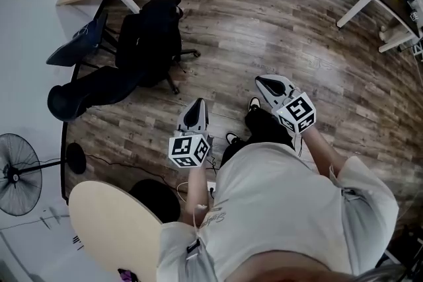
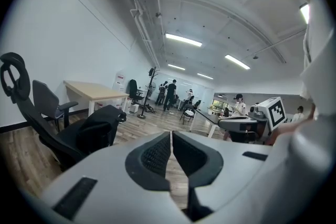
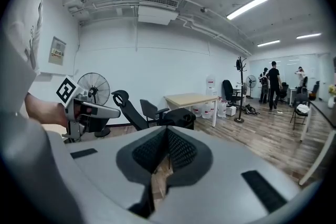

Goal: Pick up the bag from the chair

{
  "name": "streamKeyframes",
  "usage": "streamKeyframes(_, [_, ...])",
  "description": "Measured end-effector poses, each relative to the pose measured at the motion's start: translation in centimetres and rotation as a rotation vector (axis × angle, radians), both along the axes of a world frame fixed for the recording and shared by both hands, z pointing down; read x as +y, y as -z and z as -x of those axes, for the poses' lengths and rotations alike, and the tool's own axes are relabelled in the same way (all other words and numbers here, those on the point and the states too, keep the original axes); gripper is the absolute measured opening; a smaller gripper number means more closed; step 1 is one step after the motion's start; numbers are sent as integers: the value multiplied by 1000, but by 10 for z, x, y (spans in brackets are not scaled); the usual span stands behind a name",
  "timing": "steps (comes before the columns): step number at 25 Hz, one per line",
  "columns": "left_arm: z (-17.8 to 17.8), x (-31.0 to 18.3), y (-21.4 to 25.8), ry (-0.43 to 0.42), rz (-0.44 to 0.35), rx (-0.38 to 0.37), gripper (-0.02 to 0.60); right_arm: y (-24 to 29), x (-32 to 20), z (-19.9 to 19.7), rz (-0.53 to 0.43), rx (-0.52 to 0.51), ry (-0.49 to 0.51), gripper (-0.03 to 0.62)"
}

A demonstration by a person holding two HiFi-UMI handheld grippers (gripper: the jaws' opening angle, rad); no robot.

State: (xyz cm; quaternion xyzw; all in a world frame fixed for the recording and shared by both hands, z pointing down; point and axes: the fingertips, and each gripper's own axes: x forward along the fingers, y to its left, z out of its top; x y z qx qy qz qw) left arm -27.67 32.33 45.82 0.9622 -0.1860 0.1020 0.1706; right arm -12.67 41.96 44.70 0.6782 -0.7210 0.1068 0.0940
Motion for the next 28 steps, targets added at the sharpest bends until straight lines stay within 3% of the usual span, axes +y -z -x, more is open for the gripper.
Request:
streamKeyframes(3, [-20, -8, -5, -11, 4, -24, 22, -7, -7, -14, 5, -25, 3, -5])
streamKeyframes(7, [-61, -20, 9, -18, -13, -33, 21, -5, -24, -54, -14, -131, -12, -5])
streamKeyframes(12, [-108, -48, 23, -36, -30, -57, 23, 3, -62, -99, -54, -137, 1, -5])
streamKeyframes(17, [-151, -83, 18, -21, -41, -92, 23, -15, -97, -148, -42, -249, 0, -5])
streamKeyframes(22, [-189, -106, 12, -5, -50, -101, 23, -25, -126, -189, -19, -211, 28, -5])
streamKeyframes(28, [-216, -120, 7, 7, -19, -111, 23, -32, -154, -196, 25, -137, 145, -5])
